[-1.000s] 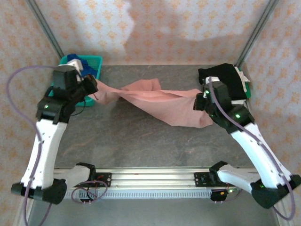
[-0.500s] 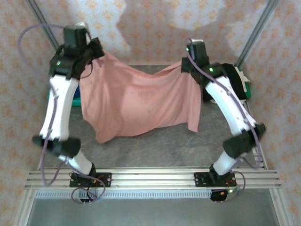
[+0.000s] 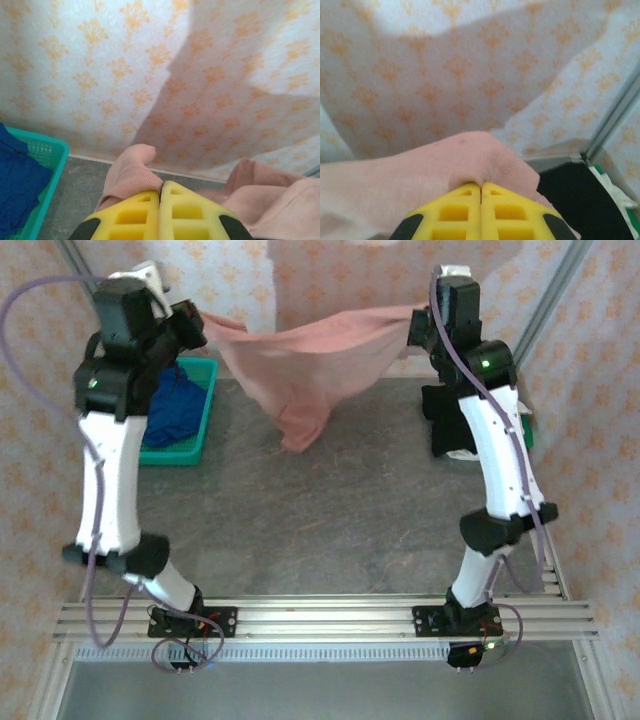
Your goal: Fold and stack the t-shirts
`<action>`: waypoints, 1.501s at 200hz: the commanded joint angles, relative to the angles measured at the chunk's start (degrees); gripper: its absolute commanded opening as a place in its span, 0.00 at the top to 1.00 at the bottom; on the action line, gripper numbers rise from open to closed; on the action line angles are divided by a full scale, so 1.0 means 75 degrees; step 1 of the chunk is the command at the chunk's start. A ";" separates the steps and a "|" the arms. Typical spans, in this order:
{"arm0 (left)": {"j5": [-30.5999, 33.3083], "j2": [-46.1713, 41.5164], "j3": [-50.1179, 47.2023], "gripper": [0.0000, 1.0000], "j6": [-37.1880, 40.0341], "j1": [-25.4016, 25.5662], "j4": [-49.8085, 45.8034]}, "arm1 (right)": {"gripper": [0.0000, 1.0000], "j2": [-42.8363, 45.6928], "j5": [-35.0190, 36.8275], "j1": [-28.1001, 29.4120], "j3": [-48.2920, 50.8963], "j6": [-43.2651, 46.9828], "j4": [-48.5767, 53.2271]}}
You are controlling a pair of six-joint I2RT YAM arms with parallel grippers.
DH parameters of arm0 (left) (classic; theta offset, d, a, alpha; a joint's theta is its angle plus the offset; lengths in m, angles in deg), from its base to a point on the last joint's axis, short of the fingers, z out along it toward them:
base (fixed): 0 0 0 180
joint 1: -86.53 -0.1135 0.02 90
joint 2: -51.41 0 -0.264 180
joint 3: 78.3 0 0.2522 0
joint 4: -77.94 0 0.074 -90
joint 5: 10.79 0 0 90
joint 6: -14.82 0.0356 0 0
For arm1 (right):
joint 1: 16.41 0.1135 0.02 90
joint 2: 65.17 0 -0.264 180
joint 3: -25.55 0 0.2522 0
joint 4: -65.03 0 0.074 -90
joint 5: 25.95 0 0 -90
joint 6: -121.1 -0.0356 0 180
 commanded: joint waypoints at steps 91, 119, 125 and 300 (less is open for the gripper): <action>0.0319 -0.6295 -1.0837 0.67 -0.2708 0.1684 0.0771 | 0.67 0.3455 -0.1804 -0.0008 0.9177 -0.2856 -0.0141; 0.0527 -0.5698 -1.0511 0.52 -0.2220 0.1679 0.1105 | 0.49 0.3301 -0.2431 0.0083 0.8674 -0.2753 -0.0822; 0.0585 -0.5365 -1.0411 0.51 -0.2154 0.1684 0.1267 | 0.48 0.3153 -0.2538 0.0149 0.8626 -0.2728 -0.1193; 0.0675 -0.2581 -1.2876 0.88 -0.3726 0.2779 0.1842 | 0.57 0.1203 -0.1904 0.0464 1.0928 -0.5094 -0.1358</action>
